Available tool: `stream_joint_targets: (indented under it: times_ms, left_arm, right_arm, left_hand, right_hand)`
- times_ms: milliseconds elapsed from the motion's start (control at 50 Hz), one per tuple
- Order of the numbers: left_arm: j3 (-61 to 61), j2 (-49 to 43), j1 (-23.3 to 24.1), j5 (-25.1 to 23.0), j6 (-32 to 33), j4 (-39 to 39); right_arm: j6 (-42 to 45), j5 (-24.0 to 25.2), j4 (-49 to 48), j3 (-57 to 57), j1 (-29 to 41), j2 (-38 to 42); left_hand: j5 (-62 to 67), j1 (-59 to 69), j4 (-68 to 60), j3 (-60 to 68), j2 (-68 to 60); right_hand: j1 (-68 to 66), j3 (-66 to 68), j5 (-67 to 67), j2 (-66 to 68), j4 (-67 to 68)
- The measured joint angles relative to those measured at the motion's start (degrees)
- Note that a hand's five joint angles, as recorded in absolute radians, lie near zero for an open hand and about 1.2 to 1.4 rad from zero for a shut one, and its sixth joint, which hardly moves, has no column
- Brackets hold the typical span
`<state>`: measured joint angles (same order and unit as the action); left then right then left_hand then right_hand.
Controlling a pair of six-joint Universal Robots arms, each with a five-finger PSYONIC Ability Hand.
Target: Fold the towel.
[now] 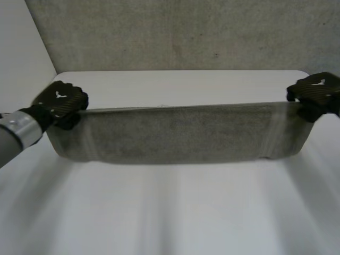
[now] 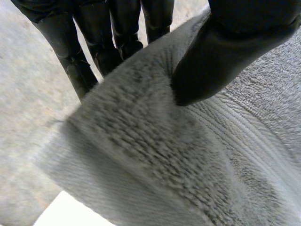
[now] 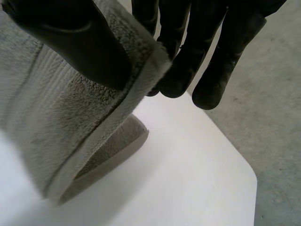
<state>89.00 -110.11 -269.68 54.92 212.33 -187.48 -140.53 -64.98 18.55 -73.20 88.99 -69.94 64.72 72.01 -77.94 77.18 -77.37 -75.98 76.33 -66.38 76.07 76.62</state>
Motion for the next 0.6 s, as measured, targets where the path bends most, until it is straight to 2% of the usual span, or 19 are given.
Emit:
stream_joint_targets:
  times_ms: [80,200,400,600]
  left_arm:
    - [-10.0,-10.3,2.5,1.6,-0.1,0.1]
    - [-22.7,-20.3,4.4,3.2,-0.3,0.3]
    - [-38.7,-32.3,5.4,3.5,-0.6,3.2]
    - [-45.9,-38.1,6.5,4.2,-0.6,4.1]
  right_arm:
    - [1.6,-7.8,-0.2,9.0,5.6,9.8]
    - [2.0,-14.0,-0.9,18.0,9.3,18.4]
    - [2.2,-19.0,-3.8,28.7,12.0,28.6]
    - [2.1,-20.8,-5.5,36.6,12.4,35.6]
  left_hand:
    - [0.7,0.0,0.0,0.0,0.0]
    - [0.8,0.0,0.0,0.0,0.0]
    - [0.8,0.0,0.0,0.0,0.0]
    - [0.8,0.0,0.0,0.0,0.0]
  right_hand:
    - [0.0,0.0,-0.5,0.0,0.0]
    - [0.0,0.0,-0.5,0.0,0.0]
    - [0.0,0.0,-0.5,0.0,0.0]
    - [0.0,0.0,-0.5,0.0,0.0]
